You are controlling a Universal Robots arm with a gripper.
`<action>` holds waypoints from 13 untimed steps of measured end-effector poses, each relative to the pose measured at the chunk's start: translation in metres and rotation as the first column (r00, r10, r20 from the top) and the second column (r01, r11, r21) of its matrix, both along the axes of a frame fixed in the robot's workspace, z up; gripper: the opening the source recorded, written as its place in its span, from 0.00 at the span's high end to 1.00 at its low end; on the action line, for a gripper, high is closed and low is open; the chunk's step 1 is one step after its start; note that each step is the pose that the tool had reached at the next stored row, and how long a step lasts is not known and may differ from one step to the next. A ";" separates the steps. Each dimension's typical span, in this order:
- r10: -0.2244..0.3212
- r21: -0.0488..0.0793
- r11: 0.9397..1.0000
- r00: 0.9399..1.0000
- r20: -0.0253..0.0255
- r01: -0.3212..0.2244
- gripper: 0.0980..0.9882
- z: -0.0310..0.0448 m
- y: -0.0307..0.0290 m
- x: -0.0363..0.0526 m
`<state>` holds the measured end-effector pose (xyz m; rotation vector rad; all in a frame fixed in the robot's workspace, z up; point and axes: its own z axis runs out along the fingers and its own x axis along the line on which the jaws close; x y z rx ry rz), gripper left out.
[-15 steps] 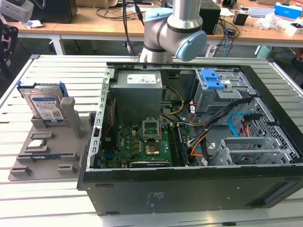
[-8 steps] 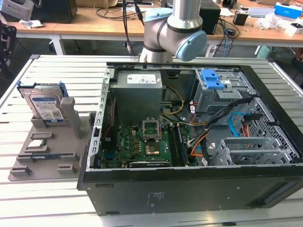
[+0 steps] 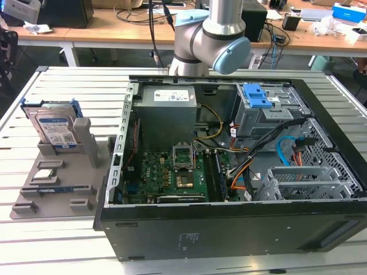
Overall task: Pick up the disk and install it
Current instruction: 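Pick up the disk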
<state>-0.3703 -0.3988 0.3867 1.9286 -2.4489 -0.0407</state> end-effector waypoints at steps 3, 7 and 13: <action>0.031 0.000 1.000 1.000 0.000 -0.031 0.99 0.0000 0.0000 0.0000; 0.070 0.000 0.998 0.998 0.000 -0.070 0.99 0.0000 0.0000 0.0000; 0.126 0.000 0.992 0.992 0.000 -0.126 0.99 0.0000 0.0000 0.0000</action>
